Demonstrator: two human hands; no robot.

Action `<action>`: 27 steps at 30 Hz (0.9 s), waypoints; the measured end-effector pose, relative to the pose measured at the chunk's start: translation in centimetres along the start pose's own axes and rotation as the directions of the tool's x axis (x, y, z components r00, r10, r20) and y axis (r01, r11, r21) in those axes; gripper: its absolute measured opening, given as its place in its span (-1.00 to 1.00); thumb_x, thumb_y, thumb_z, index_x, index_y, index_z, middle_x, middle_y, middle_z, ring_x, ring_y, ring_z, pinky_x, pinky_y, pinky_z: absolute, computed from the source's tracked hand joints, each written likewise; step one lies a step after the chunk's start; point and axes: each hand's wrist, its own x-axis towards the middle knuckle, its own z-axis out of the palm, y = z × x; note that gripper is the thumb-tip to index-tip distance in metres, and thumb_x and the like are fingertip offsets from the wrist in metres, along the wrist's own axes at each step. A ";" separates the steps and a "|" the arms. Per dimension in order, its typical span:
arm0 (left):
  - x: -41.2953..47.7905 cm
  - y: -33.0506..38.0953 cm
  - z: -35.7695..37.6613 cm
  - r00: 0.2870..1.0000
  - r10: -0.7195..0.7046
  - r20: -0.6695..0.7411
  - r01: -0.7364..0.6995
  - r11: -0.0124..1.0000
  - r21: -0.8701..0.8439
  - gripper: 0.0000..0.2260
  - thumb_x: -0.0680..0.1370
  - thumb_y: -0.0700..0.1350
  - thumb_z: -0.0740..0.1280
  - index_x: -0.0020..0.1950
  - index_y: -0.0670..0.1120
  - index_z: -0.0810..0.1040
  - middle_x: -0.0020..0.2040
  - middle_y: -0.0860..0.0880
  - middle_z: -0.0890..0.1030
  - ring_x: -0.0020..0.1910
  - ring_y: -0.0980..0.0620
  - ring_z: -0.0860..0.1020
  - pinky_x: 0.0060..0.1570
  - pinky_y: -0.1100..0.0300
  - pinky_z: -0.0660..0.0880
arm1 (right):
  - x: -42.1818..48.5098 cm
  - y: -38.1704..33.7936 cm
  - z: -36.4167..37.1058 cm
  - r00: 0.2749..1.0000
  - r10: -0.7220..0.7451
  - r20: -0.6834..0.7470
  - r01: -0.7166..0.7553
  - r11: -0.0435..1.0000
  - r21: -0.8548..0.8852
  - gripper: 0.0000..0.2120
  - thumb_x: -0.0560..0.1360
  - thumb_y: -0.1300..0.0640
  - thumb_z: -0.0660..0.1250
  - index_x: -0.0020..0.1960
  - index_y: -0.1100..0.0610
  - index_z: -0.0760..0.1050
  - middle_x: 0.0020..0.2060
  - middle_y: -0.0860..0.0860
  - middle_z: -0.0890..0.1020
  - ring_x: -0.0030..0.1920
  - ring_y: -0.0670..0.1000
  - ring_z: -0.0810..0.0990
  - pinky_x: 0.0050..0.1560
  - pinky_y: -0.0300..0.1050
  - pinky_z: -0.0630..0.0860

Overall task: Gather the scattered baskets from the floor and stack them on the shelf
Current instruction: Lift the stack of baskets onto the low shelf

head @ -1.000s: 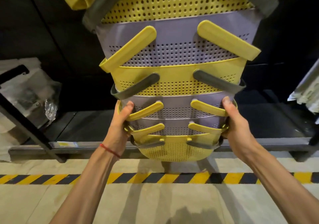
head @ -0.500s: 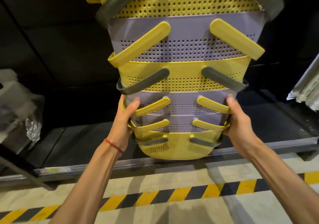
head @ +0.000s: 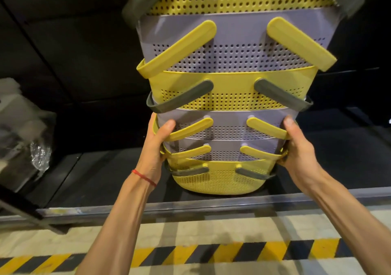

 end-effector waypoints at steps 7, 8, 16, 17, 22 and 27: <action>0.1 -0.5 0.3 1.000 0.005 -0.013 -0.006 0.999 -0.032 -0.49 0.55 0.08 0.28 0.49 0.03 0.34 0.34 0.02 0.57 0.30 -0.02 0.56 0.29 -0.26 0.45 | 0.5 0.2 0.0 0.999 0.036 0.015 -0.035 0.999 -0.027 -0.33 0.37 -0.48 0.31 0.37 -0.18 0.51 0.24 -0.06 0.68 0.25 0.06 0.65 0.41 0.31 0.40; -0.1 -0.7 0.2 1.000 0.002 -0.021 -0.003 0.999 -0.047 -0.49 0.54 0.08 0.29 0.49 0.03 0.35 0.32 0.03 0.58 0.29 -0.01 0.57 0.28 -0.26 0.47 | 0.4 0.2 0.1 0.999 0.039 0.022 -0.038 0.998 -0.047 -0.24 0.30 -0.53 0.34 0.39 -0.17 0.50 0.24 -0.07 0.68 0.26 0.04 0.65 0.41 0.29 0.40; -1.8 -3.0 -1.3 0.995 -0.031 -0.097 0.015 0.986 -0.165 -0.46 0.55 0.12 0.32 0.51 0.04 0.33 0.39 -0.01 0.53 0.34 -0.05 0.53 0.27 -0.36 0.42 | 0.4 0.3 1.3 0.999 0.018 0.035 -0.014 0.991 -0.136 0.01 0.10 -0.61 0.40 0.44 -0.14 0.45 0.23 -0.11 0.68 0.21 -0.07 0.67 0.18 0.02 0.52; -1.8 -3.0 -1.3 0.995 -0.020 -0.096 0.006 0.990 -0.143 -0.43 0.53 0.15 0.35 0.51 0.05 0.33 0.38 0.00 0.53 0.33 -0.02 0.53 0.27 -0.32 0.44 | 0.6 0.2 1.3 0.999 0.017 0.031 -0.012 0.991 -0.133 0.01 0.10 -0.61 0.41 0.43 -0.13 0.46 0.23 -0.11 0.68 0.19 -0.06 0.67 0.15 0.01 0.52; -0.5 -3.5 -1.3 0.995 -0.004 -0.095 -0.009 0.990 -0.140 -0.48 0.55 0.09 0.28 0.51 0.04 0.32 0.36 0.00 0.55 0.32 -0.02 0.54 0.21 -0.24 0.52 | 1.6 0.6 1.2 0.999 0.028 0.028 -0.024 0.991 -0.134 -0.17 0.28 -0.55 0.36 0.44 -0.18 0.45 0.28 -0.12 0.64 0.27 -0.03 0.63 0.39 0.16 0.42; 1.5 -4.7 -1.3 0.996 0.010 -0.087 -0.024 0.985 -0.168 -0.49 0.56 0.07 0.26 0.51 0.01 0.33 0.31 0.02 0.59 0.28 -0.01 0.57 0.09 -0.09 0.59 | 3.4 1.2 1.0 0.999 0.007 0.033 -0.002 0.990 -0.143 -0.16 0.28 -0.55 0.36 0.45 -0.16 0.44 0.31 -0.11 0.63 0.30 -0.02 0.62 0.41 0.15 0.41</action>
